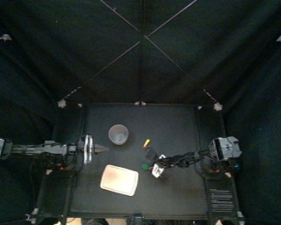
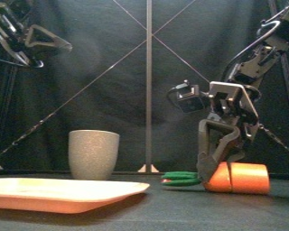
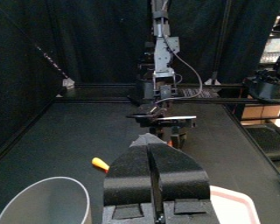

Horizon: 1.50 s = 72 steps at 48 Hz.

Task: Pick the carrot then place it in the grey bowl
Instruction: Place carrot in the grey bowl

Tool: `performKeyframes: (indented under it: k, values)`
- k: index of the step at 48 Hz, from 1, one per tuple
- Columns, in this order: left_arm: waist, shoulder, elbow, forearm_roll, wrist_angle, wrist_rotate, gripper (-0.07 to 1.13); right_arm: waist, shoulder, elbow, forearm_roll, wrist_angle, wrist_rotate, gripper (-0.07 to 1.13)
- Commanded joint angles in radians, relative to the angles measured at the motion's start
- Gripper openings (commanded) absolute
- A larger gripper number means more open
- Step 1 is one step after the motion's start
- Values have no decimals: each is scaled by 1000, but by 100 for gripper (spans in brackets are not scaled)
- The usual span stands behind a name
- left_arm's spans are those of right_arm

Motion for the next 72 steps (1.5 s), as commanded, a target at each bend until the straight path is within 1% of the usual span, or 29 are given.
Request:
performKeyframes:
  k: [1, 6, 10, 17, 25, 32, 39, 43, 51, 62, 66, 72]
  values:
    - [-2, 2, -14, 0, 3, 0, -3, 14, 8, 3, 2, 20, 3, 54]
    - [-2, 0, -15, 0, 12, 0, -3, 8, 5, -2, -2, 20, 0, 41]
    - [-2, 0, -15, 0, 15, 0, -3, 5, -6, -15, -12, 20, 0, 37]
    - [-2, 0, -15, 0, 15, 0, -3, -38, -51, -75, -81, 54, -3, 37]
    - [-2, 0, -15, 0, 17, 0, -3, -100, -98, -178, -186, 158, -3, 37]
    - [-2, -2, -14, 0, 17, 0, -3, -140, -112, -276, -239, 241, -6, 37]
    - [-2, -3, -14, 0, 15, 0, -3, -198, -100, -390, -278, 295, -9, 37]
    - [-2, -3, -14, 0, 15, 0, -3, -233, -69, -476, -296, 302, -11, 37]
    - [-2, -3, -14, 0, 18, 0, -3, -278, 20, -666, -328, 304, -25, 37]
    - [-2, -5, -12, 0, 26, 0, -3, -307, 207, -962, -359, 318, -103, 37]
    - [-2, -6, -14, 0, 28, 0, -3, -310, 267, -1052, -359, 351, -138, 37]
    - [-2, -9, -14, 0, 28, 0, -3, -308, 347, -1170, -359, 449, -193, 37]
